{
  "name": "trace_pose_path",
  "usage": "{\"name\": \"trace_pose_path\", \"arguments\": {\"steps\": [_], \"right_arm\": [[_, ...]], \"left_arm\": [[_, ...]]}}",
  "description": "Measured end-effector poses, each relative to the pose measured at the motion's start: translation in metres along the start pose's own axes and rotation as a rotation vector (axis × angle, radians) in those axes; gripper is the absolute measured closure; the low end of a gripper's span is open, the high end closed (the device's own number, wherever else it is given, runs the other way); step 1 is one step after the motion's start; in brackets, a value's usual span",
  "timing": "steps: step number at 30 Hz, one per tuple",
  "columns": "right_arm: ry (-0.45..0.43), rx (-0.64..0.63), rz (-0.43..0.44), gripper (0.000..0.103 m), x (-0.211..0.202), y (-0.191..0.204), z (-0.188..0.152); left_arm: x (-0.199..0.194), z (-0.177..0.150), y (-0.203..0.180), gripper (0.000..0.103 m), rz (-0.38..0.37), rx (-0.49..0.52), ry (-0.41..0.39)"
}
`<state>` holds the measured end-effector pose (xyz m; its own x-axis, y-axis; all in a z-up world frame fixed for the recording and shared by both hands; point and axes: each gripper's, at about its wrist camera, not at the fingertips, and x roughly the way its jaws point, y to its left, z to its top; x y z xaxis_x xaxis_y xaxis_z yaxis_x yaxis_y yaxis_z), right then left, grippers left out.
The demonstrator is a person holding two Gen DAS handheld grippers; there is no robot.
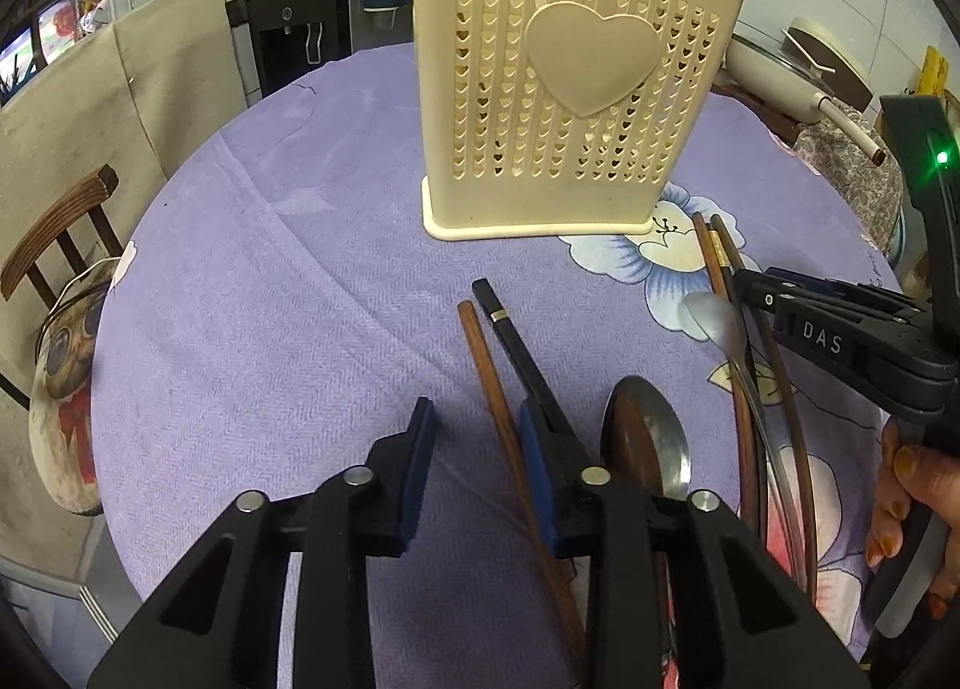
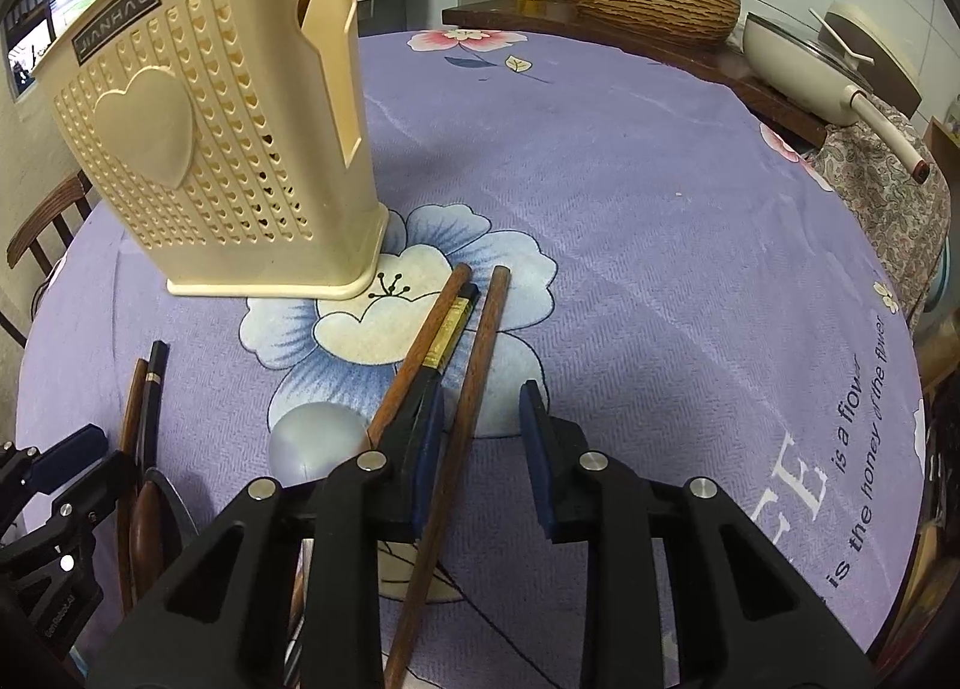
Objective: Organize utensils
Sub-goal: 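Move both tools back down to the remaining chopsticks beside the holder, then close the left gripper on a wooden chopstick while the right gripper grasps another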
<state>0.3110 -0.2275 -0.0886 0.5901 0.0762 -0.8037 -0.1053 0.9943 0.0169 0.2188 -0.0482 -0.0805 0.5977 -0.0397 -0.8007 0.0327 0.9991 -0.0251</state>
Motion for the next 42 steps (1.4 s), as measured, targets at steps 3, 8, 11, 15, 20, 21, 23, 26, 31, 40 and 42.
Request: {"name": "trace_pose_path", "arguments": {"steps": [3,8,11,15,20,21,23,26,31,40,42], "right_arm": [[0.0,0.014,-0.002,0.084,0.004,-0.001,0.005],[0.0,0.024,0.004,0.089,0.008,0.001,0.01],[-0.003,0.012,-0.006,0.091,0.008,0.005,0.011],[-0.006,0.004,-0.007,0.093,0.008,0.007,0.01],[-0.011,0.012,-0.005,0.093,0.007,0.008,0.009],[-0.013,0.015,-0.003,0.093,0.006,0.008,0.008],[-0.017,0.023,0.002,0.094,0.006,0.007,0.007],[-0.017,0.042,0.021,0.094,0.006,0.002,0.008],[-0.012,0.091,0.07,0.095,0.007,-0.007,0.01],[-0.039,0.142,0.142,0.095,0.003,-0.017,0.011],[-0.055,0.147,0.141,0.095,-0.001,-0.018,0.011]], "left_arm": [[0.004,0.005,-0.001,0.083,-0.004,0.0,0.003],[0.006,0.008,-0.006,0.087,-0.002,0.014,-0.001],[0.005,0.006,-0.007,0.089,-0.008,0.015,-0.001],[0.003,0.002,-0.009,0.09,-0.016,0.016,-0.005],[0.001,0.0,-0.01,0.091,-0.014,0.01,-0.011],[0.001,0.0,-0.011,0.093,-0.013,0.011,-0.012],[0.002,0.002,-0.01,0.093,-0.023,0.006,-0.011],[0.004,0.005,-0.009,0.094,-0.038,-0.003,-0.011],[0.01,0.014,-0.006,0.095,-0.052,-0.02,-0.009],[0.013,0.029,0.01,0.095,-0.129,-0.098,-0.02],[0.009,0.032,0.012,0.096,-0.132,-0.104,-0.04]]}}
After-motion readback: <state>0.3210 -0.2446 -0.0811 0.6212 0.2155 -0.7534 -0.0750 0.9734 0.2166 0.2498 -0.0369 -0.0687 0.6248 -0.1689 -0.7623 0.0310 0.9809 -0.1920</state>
